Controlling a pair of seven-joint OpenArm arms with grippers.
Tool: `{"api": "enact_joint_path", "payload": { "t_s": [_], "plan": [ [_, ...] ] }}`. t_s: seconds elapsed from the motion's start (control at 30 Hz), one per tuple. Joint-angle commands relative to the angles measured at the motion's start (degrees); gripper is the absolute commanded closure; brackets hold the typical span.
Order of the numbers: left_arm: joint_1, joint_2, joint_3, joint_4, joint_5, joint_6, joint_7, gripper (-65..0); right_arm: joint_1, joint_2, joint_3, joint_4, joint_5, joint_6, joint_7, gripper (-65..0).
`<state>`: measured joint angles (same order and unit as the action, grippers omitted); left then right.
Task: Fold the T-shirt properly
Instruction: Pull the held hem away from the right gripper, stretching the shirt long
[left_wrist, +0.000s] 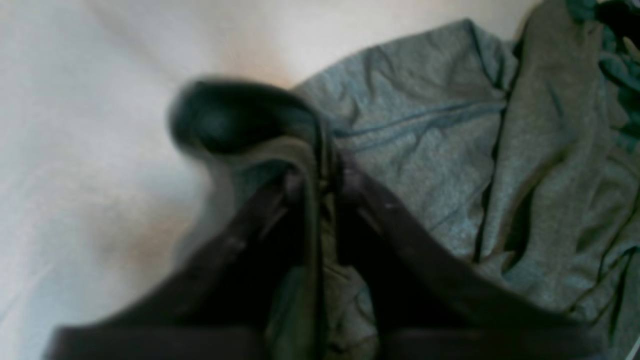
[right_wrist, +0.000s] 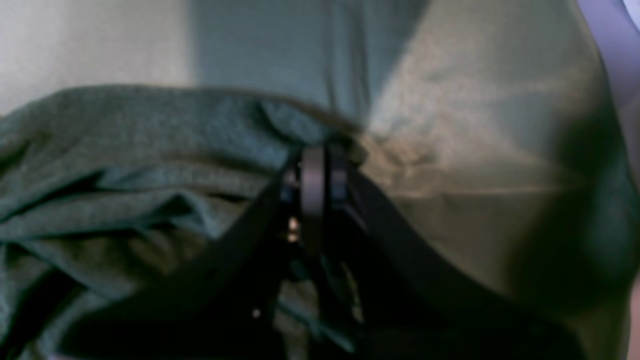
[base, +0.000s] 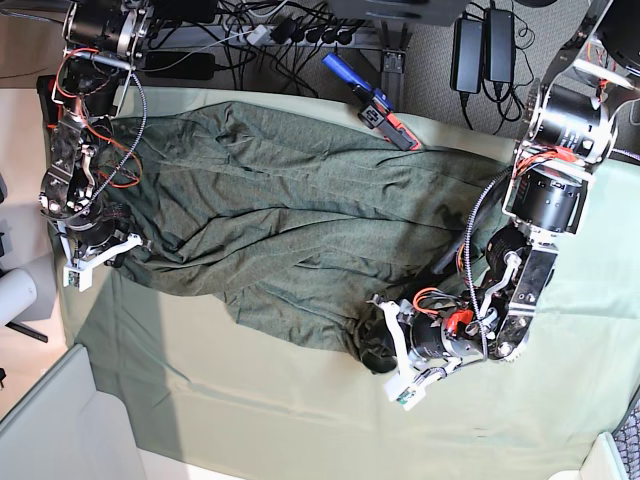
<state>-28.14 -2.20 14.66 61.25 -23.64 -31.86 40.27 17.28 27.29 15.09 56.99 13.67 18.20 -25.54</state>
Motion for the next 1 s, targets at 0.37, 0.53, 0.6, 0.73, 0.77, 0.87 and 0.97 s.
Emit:
{"api": "enact_joint_path", "payload": {
  "t_s": [0.37,0.53,0.6,0.73,0.77,0.87,0.97],
  "plan": [
    [-2.01,-5.84,-0.11,1.86,-3.41,-6.47,-1.4,0.0,1.25,1.75,0.26,0.87,-1.25,0.28,1.07,0.0],
    [0.46,-11.65,-0.11,9.38,-7.52,-8.14,-0.66,0.0,0.57,3.08,0.26,2.34,0.09,2.03,-0.42,0.0],
    [2.34,-13.94,-0.11,13.94,-8.76,-8.14,0.0,0.0,-0.98,3.87,0.31,4.79,2.21,2.82,-0.83,0.0],
    [6.86,-18.23,-0.11,22.32,-11.56,-8.14,1.18,0.0,-6.01,5.4,0.81,11.72,3.28,2.86,-0.85,0.0],
    [8.02,-19.02,-0.11,24.11,-11.74,-8.14,1.18,0.0,-7.34,5.73,1.07,13.29,3.3,2.84,-0.85,0.0],
    [10.99,-20.79,-0.11,29.18,-11.72,-8.14,1.16,0.0,-10.73,6.91,1.92,16.72,3.3,2.82,-0.83,0.0],
    [13.49,-22.49,-0.13,33.77,-11.69,-8.14,1.16,0.0,-12.9,7.32,3.23,18.29,3.28,2.84,-0.83,0.0]
  ]
}}
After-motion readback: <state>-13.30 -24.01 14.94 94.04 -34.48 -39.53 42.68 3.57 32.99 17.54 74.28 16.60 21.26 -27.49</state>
